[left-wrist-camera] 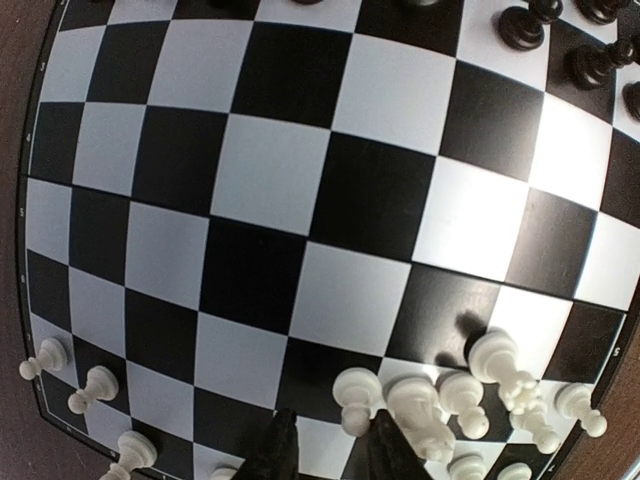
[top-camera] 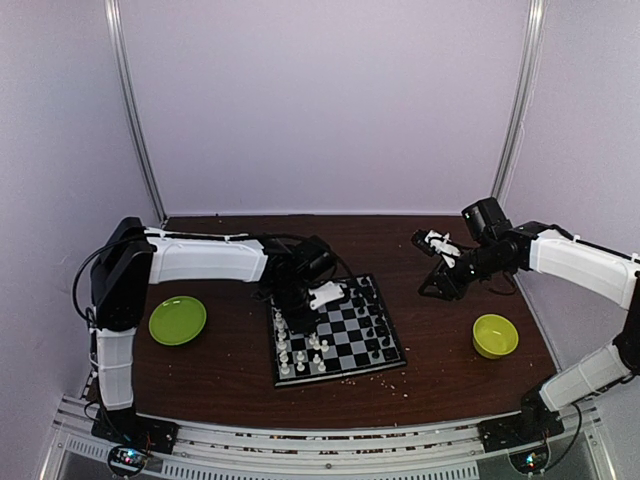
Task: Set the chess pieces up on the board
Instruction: Pick up the pawn from the chessboard.
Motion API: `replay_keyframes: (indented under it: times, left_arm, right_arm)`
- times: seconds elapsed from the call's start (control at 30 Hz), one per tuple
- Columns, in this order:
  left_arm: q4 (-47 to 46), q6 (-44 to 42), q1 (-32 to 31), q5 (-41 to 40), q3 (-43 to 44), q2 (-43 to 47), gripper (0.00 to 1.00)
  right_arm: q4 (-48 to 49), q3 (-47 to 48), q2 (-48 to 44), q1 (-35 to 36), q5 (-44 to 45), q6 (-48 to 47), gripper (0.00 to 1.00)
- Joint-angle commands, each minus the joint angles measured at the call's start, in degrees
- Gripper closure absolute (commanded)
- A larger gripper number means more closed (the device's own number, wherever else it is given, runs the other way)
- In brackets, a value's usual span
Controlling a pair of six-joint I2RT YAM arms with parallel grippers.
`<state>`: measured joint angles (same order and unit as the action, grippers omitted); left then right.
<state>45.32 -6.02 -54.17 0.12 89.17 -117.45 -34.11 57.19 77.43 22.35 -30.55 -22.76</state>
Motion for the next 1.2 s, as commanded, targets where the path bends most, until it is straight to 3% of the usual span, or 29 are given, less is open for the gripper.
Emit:
replay_keyframes:
  times: [0.0, 0.37, 0.67, 1.17]
  left_arm:
    - [-1.9, -1.0, 0.0, 1.2, 2.2, -1.4, 0.76]
    - [-2.3, -1.4, 0.1, 1.7, 2.9, -2.5, 0.74]
    - [-2.6, -1.5, 0.5, 3.4, 3.8, -2.5, 0.86]
    - [-2.6, -0.4, 7.0, -0.4, 0.0, 2.7, 0.92]
  right_arm:
    - [-0.6, 1.7, 0.2, -0.4, 1.0, -0.6, 0.64]
    - [-0.8, 1.9, 0.4, -0.4, 1.1, -0.6, 0.64]
    - [-0.9, 1.9, 0.3, -0.4, 1.2, -0.7, 0.64]
    - [-1.1, 2.1, 1.2, -0.4, 1.2, -1.0, 0.64]
